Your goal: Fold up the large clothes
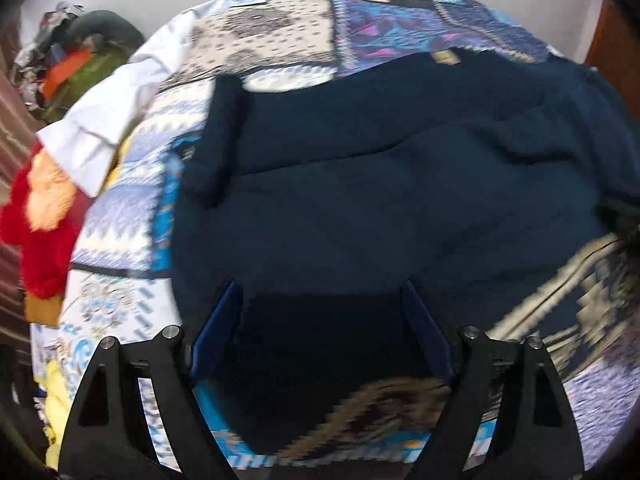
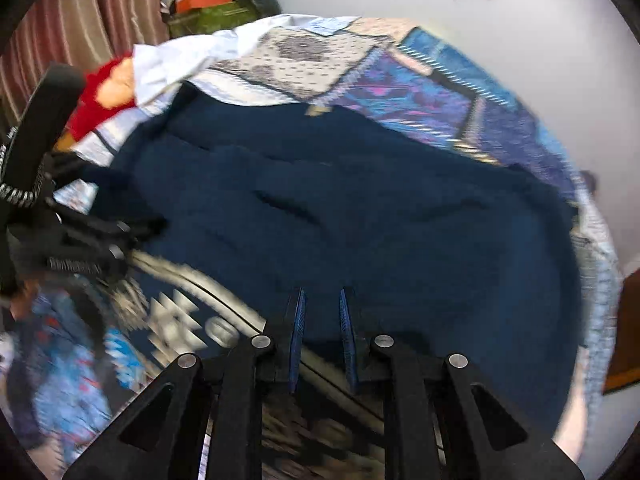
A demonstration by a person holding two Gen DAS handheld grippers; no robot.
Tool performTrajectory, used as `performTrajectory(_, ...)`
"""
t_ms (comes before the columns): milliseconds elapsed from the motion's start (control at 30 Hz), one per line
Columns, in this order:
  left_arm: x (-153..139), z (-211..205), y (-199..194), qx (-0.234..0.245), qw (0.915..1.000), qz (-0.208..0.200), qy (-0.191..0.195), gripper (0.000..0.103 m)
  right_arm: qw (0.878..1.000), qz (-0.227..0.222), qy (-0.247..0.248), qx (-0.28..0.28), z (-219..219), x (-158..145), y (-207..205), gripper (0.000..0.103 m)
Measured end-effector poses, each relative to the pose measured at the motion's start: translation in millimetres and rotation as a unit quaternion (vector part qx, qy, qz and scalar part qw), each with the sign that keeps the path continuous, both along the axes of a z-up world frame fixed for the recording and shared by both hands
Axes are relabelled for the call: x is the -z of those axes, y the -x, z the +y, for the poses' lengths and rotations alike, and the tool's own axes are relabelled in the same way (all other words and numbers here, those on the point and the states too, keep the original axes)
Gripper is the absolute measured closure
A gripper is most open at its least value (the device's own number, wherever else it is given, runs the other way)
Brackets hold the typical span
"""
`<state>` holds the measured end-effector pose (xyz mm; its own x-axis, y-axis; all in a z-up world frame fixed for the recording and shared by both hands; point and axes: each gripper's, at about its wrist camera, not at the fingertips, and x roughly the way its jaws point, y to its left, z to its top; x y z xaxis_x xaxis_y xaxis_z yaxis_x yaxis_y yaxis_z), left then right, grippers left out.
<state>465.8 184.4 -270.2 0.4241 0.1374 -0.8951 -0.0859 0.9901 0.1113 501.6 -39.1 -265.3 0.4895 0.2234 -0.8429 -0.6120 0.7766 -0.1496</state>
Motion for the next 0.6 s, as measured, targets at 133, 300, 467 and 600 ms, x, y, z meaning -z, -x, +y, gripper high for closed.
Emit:
performTrajectory(133,0.0,14.4,15.1,-0.016,0.9996,-0.001,-0.025,0.018,0.997,-0.039,0.055,0.027,-25.3,-2.6,1.1,0.09)
performTrajectory(300,4.9,52.3,45.9,-0.065,0.9973,0.014,-0.031,0.018,0.994,-0.042,0.081,0.06,-56.3,-4.5,-2.5,0.09)
performTrajectory(467,-11.3,70.1,78.6,-0.085,0.9952,0.003,-0.048,0.018,0.991,-0.025,0.082,0.106,-104.5,-6.7,-8.9,0.088)
performTrajectory(600,-28.4,82.0,107.2,-0.11,0.9937,-0.013,-0.017,0.018,0.988,0.003,0.065,0.141,-136.0,-17.0,-12.9,0.088)
